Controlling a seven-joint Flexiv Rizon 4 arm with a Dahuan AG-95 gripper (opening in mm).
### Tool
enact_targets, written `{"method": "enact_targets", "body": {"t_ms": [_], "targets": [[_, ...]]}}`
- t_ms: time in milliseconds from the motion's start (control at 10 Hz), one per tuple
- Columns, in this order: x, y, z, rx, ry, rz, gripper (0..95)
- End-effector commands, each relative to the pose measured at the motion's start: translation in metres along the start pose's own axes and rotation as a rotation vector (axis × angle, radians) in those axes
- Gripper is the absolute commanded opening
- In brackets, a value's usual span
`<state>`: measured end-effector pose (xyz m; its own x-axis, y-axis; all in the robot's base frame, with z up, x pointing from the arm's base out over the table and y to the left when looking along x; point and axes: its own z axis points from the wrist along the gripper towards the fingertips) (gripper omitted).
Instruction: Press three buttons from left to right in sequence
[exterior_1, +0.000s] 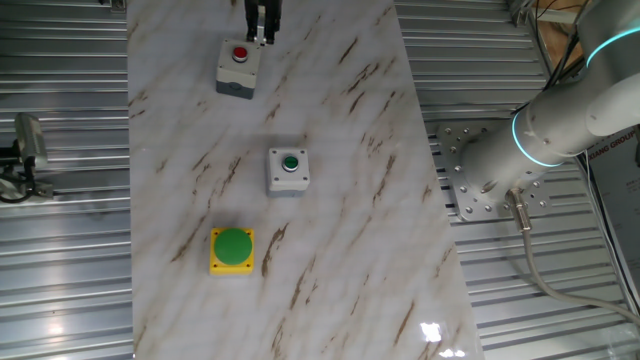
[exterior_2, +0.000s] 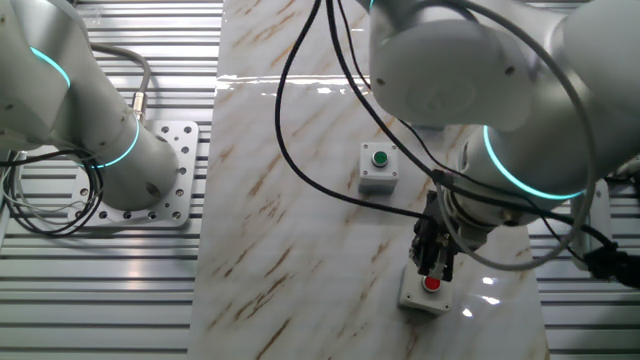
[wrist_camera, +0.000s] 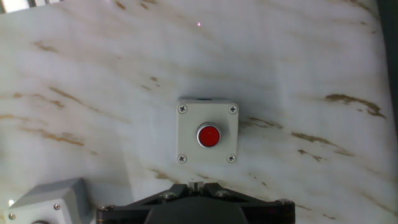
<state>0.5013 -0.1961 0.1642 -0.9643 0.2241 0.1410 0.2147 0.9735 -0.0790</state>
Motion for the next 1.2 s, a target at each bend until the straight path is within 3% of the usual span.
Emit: {"method": "enact_targets", "body": {"t_ms": [100,500,900,1200], "targets": [[-0.002,0.000,0.000,0.001,-0.006,-0.010,0.0],[-0.002,-0.003,0.000,-0.002,-0.001,-0.022,0.0],[-0.002,-0.020,0.001,-0.026,0.003,-0.066,0.0],[-0.001,-0.033,0.008,-0.033,-0.011,-0.101,0.0]]}}
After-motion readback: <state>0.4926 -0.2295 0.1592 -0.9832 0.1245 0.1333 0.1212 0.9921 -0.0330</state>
